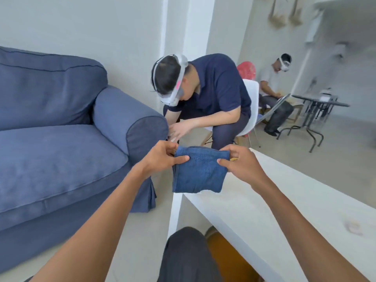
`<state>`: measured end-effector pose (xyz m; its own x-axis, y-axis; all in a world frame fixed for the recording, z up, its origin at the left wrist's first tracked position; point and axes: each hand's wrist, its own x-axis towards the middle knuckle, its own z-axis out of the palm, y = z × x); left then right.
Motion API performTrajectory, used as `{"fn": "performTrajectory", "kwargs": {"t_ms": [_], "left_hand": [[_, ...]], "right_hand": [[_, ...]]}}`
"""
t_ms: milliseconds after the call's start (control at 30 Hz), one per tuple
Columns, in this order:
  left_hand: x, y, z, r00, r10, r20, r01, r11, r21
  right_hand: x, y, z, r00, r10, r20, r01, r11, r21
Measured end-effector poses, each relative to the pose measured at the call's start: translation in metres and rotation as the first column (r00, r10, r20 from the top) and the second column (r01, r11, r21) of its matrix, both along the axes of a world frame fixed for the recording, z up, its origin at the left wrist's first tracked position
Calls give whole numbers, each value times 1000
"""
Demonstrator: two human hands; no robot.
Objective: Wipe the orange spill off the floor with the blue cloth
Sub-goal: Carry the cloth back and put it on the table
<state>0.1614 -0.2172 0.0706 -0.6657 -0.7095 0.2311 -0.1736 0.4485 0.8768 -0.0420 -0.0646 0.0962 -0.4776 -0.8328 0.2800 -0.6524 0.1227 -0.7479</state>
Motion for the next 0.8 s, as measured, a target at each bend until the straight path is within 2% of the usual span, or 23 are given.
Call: {"fn": "performTrajectory", "kwargs": {"t_ms": [100,233,333,433,533,633,733,800], "left_hand": [[-47,30,13,984,-166,71,167,986,-11],[-98,71,14,867,-425,261,405,905,129],[-136,102,-1,742,-526,415,463,850,250],[-179,137,-29,657,-570,494,494,820,289],[-211,170,-53,654,-584,480,536,806,250],[-234,189,-68,713,-559,423,543,822,171],[-243,198,-78,752,-482,449,517,854,49],[-239,200,-82,775,-439,454,500,866,-16]], "right_hand": [[-25,62,6,993,-114,31,114,993,18],[-48,146,1,972,-202,117,193,977,88],[-60,199,-21,930,-275,243,228,952,202],[-76,236,-53,859,-407,311,316,899,303],[-93,262,-75,808,-511,294,416,847,330],[-105,276,-81,784,-578,224,483,797,363],[-112,278,-88,800,-598,49,530,744,407],[-113,272,-97,814,-573,-99,562,734,381]]}}
